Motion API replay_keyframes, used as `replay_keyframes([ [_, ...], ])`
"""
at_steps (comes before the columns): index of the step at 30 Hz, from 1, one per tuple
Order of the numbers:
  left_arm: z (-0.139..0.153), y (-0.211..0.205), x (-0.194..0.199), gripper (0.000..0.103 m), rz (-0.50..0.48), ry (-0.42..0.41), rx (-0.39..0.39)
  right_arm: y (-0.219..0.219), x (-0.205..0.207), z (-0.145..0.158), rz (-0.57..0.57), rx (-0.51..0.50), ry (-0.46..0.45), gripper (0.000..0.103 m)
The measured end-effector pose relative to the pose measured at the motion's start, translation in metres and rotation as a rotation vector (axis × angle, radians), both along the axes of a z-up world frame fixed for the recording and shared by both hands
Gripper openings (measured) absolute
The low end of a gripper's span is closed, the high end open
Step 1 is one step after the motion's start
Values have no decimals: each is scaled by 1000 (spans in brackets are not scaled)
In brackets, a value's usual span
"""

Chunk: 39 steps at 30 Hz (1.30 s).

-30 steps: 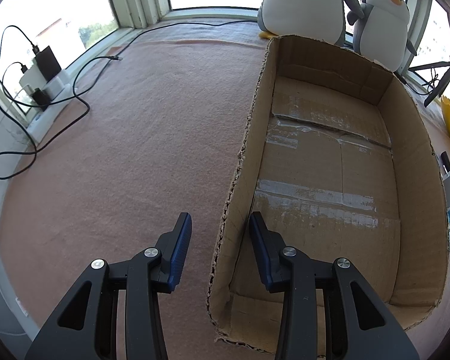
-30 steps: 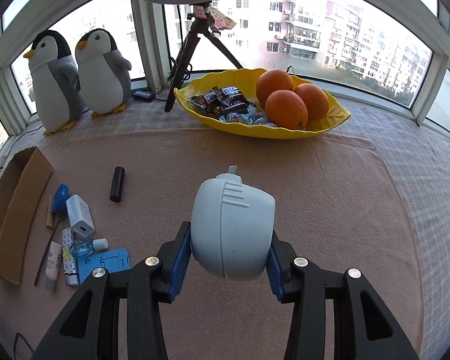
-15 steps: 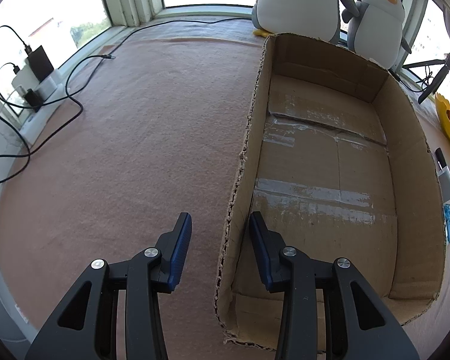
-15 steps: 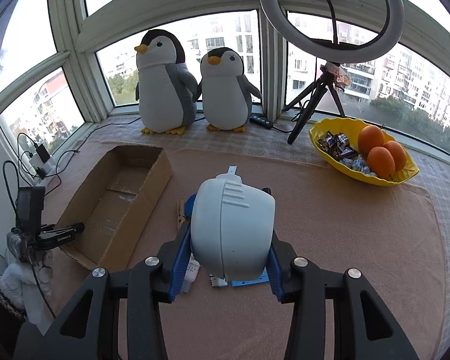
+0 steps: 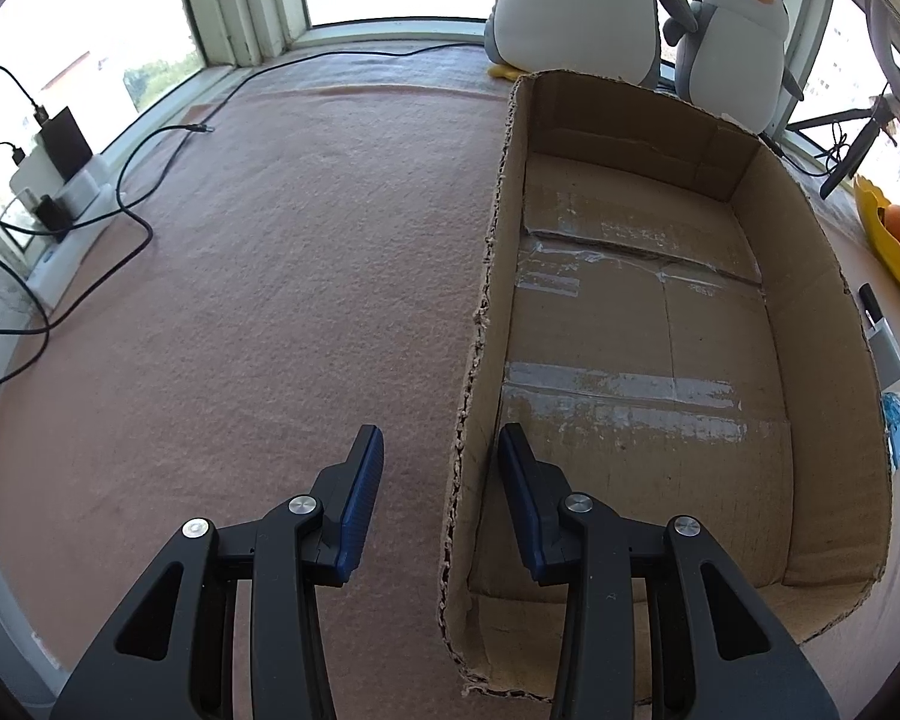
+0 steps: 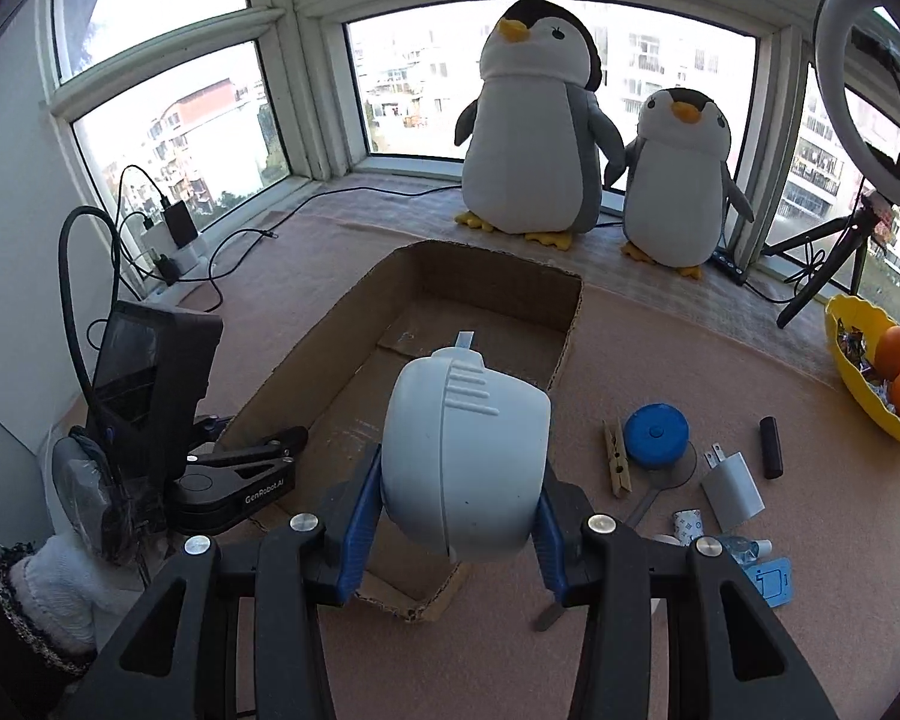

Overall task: Organize rigid objects
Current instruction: 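Carry the white dome device into the cardboard box and release it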

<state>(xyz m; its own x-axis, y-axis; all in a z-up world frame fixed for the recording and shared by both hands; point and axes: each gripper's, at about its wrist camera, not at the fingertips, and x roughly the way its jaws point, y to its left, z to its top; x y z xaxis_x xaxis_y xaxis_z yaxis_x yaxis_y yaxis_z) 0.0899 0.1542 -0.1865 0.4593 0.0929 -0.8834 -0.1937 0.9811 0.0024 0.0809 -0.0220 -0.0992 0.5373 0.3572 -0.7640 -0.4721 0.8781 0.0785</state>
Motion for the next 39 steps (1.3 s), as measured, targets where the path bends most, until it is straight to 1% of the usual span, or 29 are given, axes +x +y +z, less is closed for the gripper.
replay_keyframes([
  [3, 0, 2, -1, 37, 0, -8, -16, 18, 6, -14, 18, -8, 28, 41],
  [7, -1, 3, 0, 37, 0, -12, -23, 32, 11, -26, 29, -30, 39, 41],
  [15, -1, 4, -1, 37, 5, -15, -35, 40, 17, -41, 45, -32, 76, 41],
  [20, -1, 3, 0, 37, 1, -16, -29, 39, 19, -43, 49, -36, 78, 42],
  [22, -1, 4, 0, 37, 3, -20, -33, 39, 19, -42, 50, -37, 73, 48],
  [23, -1, 5, 0, 37, 3, -15, -35, 39, 19, -40, 49, -36, 69, 56],
  [24, -1, 5, 0, 37, 4, -18, -34, 38, 18, -39, 48, -35, 62, 61],
  [25, -1, 4, 1, 37, 3, -18, -32, 37, 18, -37, 46, -35, 56, 61],
  [32, -1, 4, 0, 37, 1, -19, -25, 16, 10, -25, 16, 11, 58, 61],
  [39, 0, 3, 1, 37, -3, -19, -21, -32, 1, -11, -65, 76, 74, 61],
])
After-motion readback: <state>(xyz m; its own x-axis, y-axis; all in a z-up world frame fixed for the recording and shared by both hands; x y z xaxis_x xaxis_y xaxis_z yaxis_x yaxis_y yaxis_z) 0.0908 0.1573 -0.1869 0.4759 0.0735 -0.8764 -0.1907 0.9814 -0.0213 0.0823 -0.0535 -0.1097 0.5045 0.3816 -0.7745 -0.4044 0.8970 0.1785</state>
